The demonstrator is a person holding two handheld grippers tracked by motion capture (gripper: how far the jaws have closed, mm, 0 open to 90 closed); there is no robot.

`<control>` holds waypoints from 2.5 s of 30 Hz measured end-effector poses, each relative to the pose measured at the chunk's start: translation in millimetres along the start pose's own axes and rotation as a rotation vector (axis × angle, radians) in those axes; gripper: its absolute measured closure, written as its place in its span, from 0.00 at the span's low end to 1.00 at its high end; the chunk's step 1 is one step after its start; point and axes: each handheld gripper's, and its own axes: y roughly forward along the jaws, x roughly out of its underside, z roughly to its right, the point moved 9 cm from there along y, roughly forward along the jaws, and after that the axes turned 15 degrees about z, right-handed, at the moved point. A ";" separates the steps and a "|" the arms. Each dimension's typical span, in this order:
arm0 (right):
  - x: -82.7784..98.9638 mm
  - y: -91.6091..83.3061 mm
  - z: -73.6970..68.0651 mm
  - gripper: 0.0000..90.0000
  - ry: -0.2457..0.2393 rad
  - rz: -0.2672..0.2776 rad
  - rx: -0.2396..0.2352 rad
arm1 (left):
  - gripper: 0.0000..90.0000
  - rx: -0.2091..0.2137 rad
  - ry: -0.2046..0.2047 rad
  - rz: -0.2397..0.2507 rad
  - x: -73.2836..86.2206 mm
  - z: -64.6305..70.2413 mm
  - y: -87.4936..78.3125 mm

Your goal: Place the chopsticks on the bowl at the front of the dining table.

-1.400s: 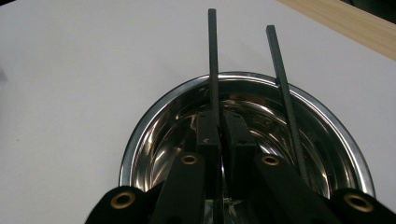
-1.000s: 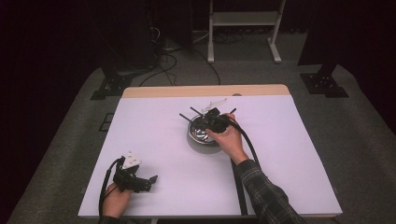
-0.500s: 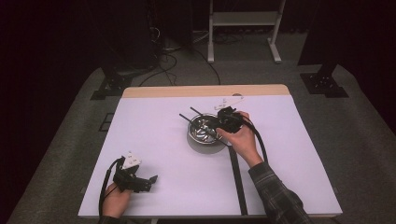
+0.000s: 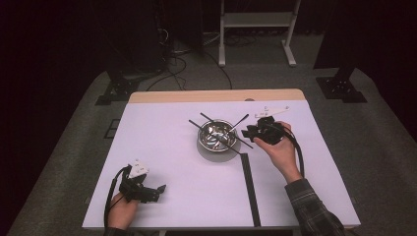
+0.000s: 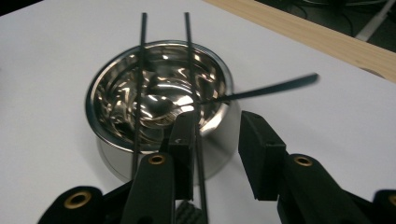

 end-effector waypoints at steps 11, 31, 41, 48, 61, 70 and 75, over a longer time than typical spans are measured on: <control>19.0 -22.1 29.4 0.66 0.036 0.004 0.060 | 0.00 0.000 -0.001 0.000 0.0 0.1 0.0; 44.9 -15.7 24.6 0.61 0.042 -0.043 0.032 | 0.00 0.000 0.000 -0.001 0.0 0.0 0.0; 55.3 -4.4 5.7 0.58 0.018 -0.087 -0.013 | 0.00 0.000 -0.003 0.001 -0.1 0.2 0.1; 59.7 -1.3 -5.0 0.58 -0.006 -0.101 -0.040 | 0.00 0.000 -0.003 0.000 -0.1 0.2 0.1; 53.9 -3.1 -21.3 0.57 -0.026 -0.084 -0.082 | 0.00 0.001 -0.001 -0.001 0.0 0.1 0.0; 53.5 0.2 -36.7 0.57 -0.047 -0.093 -0.121 | 0.00 0.001 -0.002 -0.001 0.0 0.0 0.0; 52.8 1.9 -45.9 0.57 -0.054 -0.094 -0.144 | 0.00 0.001 -0.002 -0.001 0.0 0.1 0.0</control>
